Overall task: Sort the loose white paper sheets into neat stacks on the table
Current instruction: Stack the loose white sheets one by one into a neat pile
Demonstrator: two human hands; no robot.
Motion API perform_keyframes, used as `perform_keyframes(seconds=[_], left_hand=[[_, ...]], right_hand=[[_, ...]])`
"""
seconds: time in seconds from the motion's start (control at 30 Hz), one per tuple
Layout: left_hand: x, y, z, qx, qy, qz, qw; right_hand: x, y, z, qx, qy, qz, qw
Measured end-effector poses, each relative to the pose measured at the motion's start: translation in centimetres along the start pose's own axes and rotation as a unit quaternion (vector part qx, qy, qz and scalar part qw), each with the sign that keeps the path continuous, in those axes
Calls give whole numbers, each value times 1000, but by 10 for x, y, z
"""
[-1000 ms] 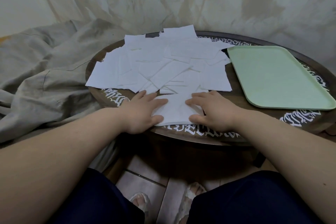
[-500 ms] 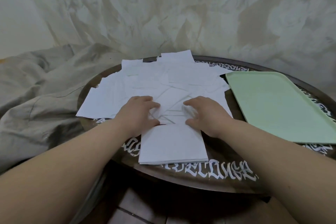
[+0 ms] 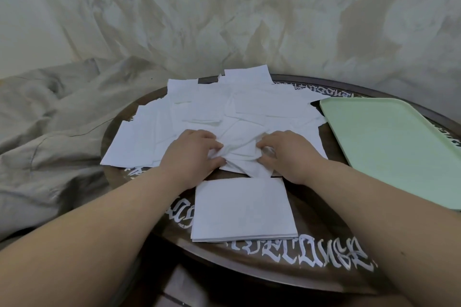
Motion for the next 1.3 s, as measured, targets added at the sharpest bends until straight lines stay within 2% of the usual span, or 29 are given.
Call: perform_keyframes(seconds=[0.13,0.23,0.33,0.47,0.6,0.77,1.0,1.17,1.23,1.3], left_hand=[[-4,1,1,-25,-22,18,999],[-5,2,-5,-48,-57,19,997],[-7,2,-13,-83,-68,25,994],[-6,2,-18,-87,-63,26,994],[4,-2,-13,-50,-48,6,998],[13,-6,-15,-47,-43,-13,998],[17,-7,-22,-83,-58,-43,994],[15,-12,-28,-66,-115,-68,989],[13,-14,-34,-99,-154,-84,979],[9,-19,-46,-174,-193,-98,961]], right_hand=[[2,-1,-2,-25,15,1,1000],[8,-2,-4,-104,53,-28,993],[16,1,-7,-143,22,-68,987],[24,16,-8,-126,-58,-74,988],[28,26,-6,-94,-34,-71,992],[25,32,-11,-68,-24,-87,994],[24,22,-38,-143,64,-133,979],[28,12,-58,-229,54,-149,960],[30,8,-65,-252,31,-157,954],[31,6,-71,-270,7,-154,950]])
Point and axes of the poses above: each hand's wrist, its own y-axis towards the middle knuckle, its own z-axis out of the palm, x = y × z, the point moved 2 cm from there along y, towards the middle knuckle, and after that the axes turned 13 degrees about x, right-handed, at the moved point
